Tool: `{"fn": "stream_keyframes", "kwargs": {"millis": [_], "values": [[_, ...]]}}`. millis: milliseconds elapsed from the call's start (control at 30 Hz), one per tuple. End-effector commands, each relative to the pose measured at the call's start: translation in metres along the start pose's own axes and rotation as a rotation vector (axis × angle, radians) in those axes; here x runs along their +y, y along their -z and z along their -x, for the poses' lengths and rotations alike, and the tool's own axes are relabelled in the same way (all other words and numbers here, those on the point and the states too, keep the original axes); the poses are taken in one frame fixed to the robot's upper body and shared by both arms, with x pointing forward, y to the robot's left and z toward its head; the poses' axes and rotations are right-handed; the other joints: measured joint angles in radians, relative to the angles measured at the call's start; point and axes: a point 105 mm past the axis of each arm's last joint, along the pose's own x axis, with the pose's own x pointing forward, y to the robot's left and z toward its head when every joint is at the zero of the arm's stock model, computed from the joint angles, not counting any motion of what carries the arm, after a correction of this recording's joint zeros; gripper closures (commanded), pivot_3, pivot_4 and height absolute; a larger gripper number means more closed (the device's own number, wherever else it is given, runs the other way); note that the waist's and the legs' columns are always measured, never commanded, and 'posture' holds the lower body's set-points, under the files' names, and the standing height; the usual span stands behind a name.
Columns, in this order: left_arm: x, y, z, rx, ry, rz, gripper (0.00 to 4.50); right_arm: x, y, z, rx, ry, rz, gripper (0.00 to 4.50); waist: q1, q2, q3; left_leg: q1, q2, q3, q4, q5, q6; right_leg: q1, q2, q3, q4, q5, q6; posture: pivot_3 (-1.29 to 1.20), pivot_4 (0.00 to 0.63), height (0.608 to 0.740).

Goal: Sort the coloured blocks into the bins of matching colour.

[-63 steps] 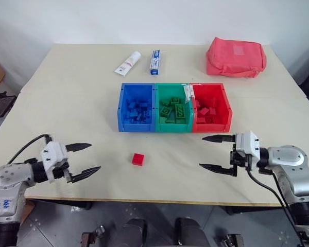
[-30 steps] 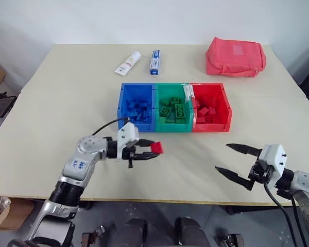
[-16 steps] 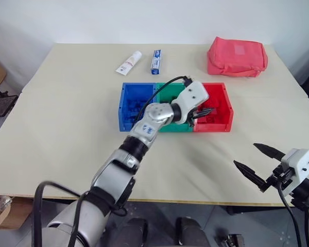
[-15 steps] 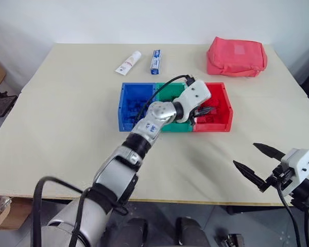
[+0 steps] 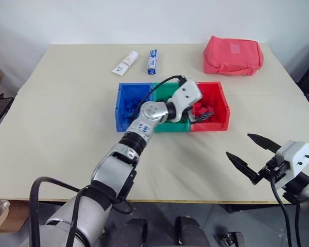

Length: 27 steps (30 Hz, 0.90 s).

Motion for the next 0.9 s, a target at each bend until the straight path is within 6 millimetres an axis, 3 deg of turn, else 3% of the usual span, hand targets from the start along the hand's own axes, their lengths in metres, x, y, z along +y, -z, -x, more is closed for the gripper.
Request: {"fn": "stream_keyframes", "kwargs": {"millis": [33,233,433,500,567,700,900], "values": [[-0.005,-0.017,0.04,-0.091,0.063,-0.071,0.02,-0.003,-0.004,-0.004,-0.018,-0.043,0.013,0.0,-0.006,0.001,-0.001,0.0,0.0,0.0,0.0,0.0,0.0,0.0,0.0,0.001,0.0,0.0,0.0,0.0,0.15,0.74],[-0.023,-0.001,0.13,0.005,0.06,-0.014,0.02,-0.007,0.006,-0.015,-0.004,-0.151,0.034,0.0,-0.007,0.002,-0.001,0.0,0.001,0.0,0.001,0.0,0.0,0.0,0.0,0.002,0.0,0.0,0.0,0.0,0.15,0.74],[-0.04,0.016,0.192,0.137,0.005,0.071,0.02,-0.005,0.012,-0.025,0.001,-0.257,0.043,0.0,0.005,0.002,-0.001,0.001,0.0,-0.001,0.001,0.0,0.001,0.001,-0.001,0.001,-0.001,0.0,0.0,0.0,0.15,0.74],[-0.04,0.027,0.23,0.215,-0.091,0.122,0.02,-0.002,0.013,-0.027,0.004,-0.303,0.043,0.0,0.001,0.002,-0.001,0.0,0.0,-0.001,0.001,-0.001,0.001,0.002,-0.001,0.001,-0.002,0.0,0.0,0.0,0.15,0.74],[-0.039,0.034,0.255,0.27,-0.163,0.141,0.02,-0.002,0.014,-0.026,0.011,-0.33,0.033,0.0,-0.005,0.003,-0.002,0.001,0.001,-0.001,0.0,-0.001,0.001,0.002,-0.001,0.002,-0.003,0.0,0.0,0.0,0.15,0.74],[-0.029,0.043,0.272,0.276,-0.259,0.132,0.02,-0.002,0.019,-0.024,0.044,-0.368,0.032,0.0,0.008,0.004,-0.002,0.001,0.002,-0.002,0.001,-0.002,0.0,0.003,0.0,-0.001,-0.003,0.0,-0.002,0.0,0.15,0.74],[-0.031,0.046,0.267,0.252,-0.269,0.138,0.02,-0.008,0.021,-0.022,0.053,-0.34,0.044,0.0,0.002,0.003,-0.002,0.001,0.001,-0.002,0.001,-0.003,0.001,0.004,-0.001,-0.001,-0.003,0.0,-0.002,0.0,0.15,0.74]]}}
